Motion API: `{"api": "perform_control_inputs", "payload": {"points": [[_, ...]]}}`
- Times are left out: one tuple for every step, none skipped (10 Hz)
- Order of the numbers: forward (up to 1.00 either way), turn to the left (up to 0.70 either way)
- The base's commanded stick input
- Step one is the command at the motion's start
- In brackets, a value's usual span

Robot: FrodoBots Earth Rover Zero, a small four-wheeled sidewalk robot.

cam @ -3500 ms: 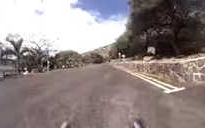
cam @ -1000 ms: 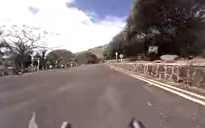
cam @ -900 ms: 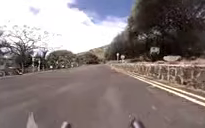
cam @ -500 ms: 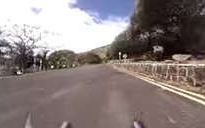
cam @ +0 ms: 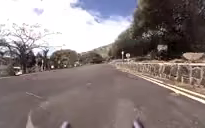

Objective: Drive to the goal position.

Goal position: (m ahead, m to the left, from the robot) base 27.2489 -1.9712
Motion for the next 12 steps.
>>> {"api": "perform_control_inputs", "payload": {"points": [[0.85, 0.0], [0.85, -0.21], [0.85, -0.31], [0.85, -0.34], [0.85, -0.34], [0.85, -0.28], [0.85, -0.1], [0.85, 0.0], [0.85, 0.0], [0.85, 0.0], [0.85, 0.0], [0.85, 0.0]]}}
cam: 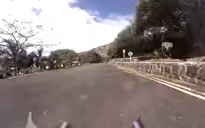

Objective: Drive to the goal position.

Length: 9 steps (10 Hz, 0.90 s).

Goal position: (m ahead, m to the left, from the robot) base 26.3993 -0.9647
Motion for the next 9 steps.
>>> {"api": "perform_control_inputs", "payload": {"points": [[0.85, 0.0], [0.85, 0.0], [0.85, 0.0], [0.85, 0.0], [0.85, 0.0], [0.85, 0.0], [0.85, 0.0], [0.85, 0.0], [0.85, 0.0]]}}
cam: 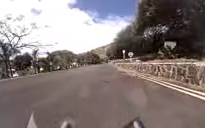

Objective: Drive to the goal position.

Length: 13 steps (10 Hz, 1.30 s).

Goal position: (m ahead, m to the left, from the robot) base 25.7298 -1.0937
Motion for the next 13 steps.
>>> {"api": "perform_control_inputs", "payload": {"points": [[0.85, 0.0], [0.85, 0.0], [0.85, 0.0], [0.85, 0.0], [0.85, 0.0], [0.85, 0.0], [0.85, 0.0], [0.85, 0.0], [0.85, 0.0], [0.85, 0.0], [0.85, 0.0], [0.85, 0.0], [0.85, 0.0]]}}
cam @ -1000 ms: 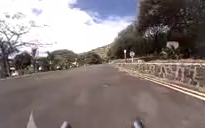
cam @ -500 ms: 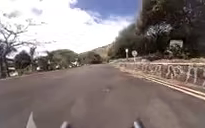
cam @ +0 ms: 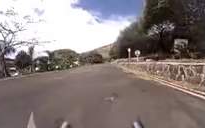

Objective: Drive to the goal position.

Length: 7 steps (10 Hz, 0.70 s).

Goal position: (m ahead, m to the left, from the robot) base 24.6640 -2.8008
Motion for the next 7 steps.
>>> {"api": "perform_control_inputs", "payload": {"points": [[0.85, 0.0], [0.85, 0.0], [0.85, 0.0], [0.85, 0.0], [0.85, 0.0], [0.85, 0.0], [0.85, 0.0]]}}
